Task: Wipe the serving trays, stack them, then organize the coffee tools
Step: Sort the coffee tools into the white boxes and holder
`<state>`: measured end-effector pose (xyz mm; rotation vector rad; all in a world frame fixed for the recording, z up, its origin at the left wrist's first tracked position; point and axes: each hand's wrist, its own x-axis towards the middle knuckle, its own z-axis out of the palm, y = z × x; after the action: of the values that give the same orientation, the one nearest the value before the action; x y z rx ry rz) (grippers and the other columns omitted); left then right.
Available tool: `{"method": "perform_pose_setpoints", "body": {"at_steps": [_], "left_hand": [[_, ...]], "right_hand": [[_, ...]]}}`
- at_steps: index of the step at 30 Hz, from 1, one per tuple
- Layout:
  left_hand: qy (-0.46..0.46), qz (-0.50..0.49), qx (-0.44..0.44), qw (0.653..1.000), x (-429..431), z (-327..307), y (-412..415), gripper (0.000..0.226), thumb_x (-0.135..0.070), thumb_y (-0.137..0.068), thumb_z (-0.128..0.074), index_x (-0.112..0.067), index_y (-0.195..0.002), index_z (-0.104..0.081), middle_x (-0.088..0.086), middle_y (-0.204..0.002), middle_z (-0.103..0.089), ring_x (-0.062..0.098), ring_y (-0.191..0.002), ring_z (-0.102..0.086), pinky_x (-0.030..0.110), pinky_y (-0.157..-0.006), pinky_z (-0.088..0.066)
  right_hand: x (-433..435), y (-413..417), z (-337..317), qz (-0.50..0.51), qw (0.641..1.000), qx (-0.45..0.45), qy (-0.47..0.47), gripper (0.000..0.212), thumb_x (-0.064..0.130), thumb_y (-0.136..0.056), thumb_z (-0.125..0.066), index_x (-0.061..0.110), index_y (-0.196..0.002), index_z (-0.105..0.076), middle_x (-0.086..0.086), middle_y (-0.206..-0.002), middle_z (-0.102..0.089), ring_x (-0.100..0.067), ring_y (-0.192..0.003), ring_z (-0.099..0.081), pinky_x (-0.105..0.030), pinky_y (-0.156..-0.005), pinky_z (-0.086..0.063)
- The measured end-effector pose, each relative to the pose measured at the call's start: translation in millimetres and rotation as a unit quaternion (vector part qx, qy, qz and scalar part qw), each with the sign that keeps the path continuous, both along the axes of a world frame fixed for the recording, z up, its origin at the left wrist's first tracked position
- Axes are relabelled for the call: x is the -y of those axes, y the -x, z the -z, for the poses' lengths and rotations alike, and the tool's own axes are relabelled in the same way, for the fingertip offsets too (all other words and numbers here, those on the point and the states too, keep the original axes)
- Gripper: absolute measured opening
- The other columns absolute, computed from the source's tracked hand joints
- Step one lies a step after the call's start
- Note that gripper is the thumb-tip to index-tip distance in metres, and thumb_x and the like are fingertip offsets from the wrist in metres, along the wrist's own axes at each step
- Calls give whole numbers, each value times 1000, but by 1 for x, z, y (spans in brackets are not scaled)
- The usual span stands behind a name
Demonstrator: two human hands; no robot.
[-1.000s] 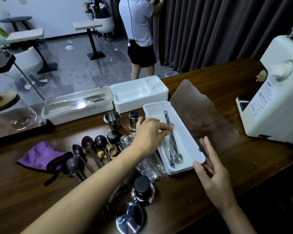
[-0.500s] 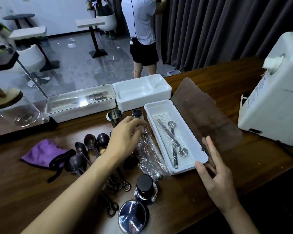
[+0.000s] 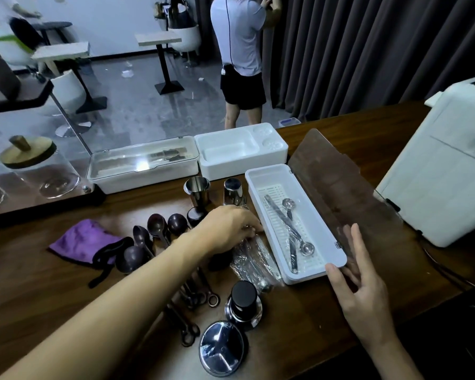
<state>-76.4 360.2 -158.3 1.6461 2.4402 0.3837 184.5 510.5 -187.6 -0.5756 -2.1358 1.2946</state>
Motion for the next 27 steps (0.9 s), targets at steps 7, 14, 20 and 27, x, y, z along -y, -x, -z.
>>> {"method": "perform_pose_setpoints", "body": {"at_steps": [7,14,20,27], "left_hand": [[37,1,45,998,-1,-2,6,26,-23,-87,-75,-31,-112,-74,-12,-106,-58,12,-103,-59,30,-88,-46],[-54,-49,94,993,13,-10,6,10,-24,-88,-75,-34,-88,-73,-19,-92,-63,0,-88,-58,23,-78,-46],[-166,-109,104,975,28,-23,3,16,-21,-89,-75,-34,-82,-68,-25,-79,-63,-2,-85,-55,22,-68,-42],[-192,-96,45,976,40,-42,12,42,2,-85,-69,-37,-69,-70,-17,-92,-67,10,-94,-62,37,-83,-51]], "right_hand": [[0,-1,1,-5,1000,-13,10,79,31,-89,-61,47,-156,-21,29,-154,-37,4,-137,-43,-18,-105,-43],[-1,0,1,-5,1000,-15,15,79,32,-88,-61,43,-156,-24,29,-153,-39,4,-135,-45,-20,-105,-44],[-1,0,1,-3,1000,-5,11,79,35,-88,-60,46,-156,-22,32,-152,-37,8,-135,-43,-12,-102,-43],[0,0,-2,-5,1000,-8,14,77,36,-88,-60,45,-156,-24,32,-152,-37,9,-136,-41,-10,-101,-43]]}}
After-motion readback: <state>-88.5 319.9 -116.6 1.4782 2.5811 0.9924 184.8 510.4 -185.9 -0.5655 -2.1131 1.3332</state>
